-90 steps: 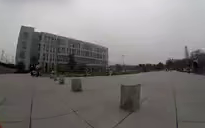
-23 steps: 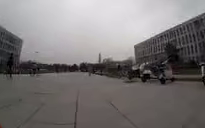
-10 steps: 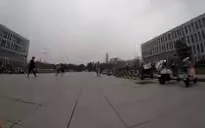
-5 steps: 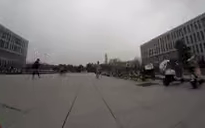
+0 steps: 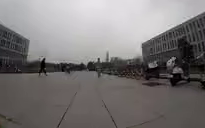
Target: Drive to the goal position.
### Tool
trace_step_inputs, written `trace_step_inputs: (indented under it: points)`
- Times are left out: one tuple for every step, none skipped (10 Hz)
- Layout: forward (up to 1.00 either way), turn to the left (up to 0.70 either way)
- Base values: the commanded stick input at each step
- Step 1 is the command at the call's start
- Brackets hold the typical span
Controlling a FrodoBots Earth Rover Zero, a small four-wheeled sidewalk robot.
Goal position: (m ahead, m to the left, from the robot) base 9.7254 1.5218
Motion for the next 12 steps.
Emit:
trace_step_inputs:
  points:
    - [0.70, -0.01]
    - [0.70, -0.01]
    - [0.70, -0.01]
    - [0.70, -0.01]
    - [0.70, -0.01]
    - [0.70, -0.01]
    - [0.70, -0.01]
    - [0.70, -0.01]
    - [0.70, -0.01]
    - [0.70, -0.01]
    - [0.70, -0.01]
    - [0.70, -0.01]
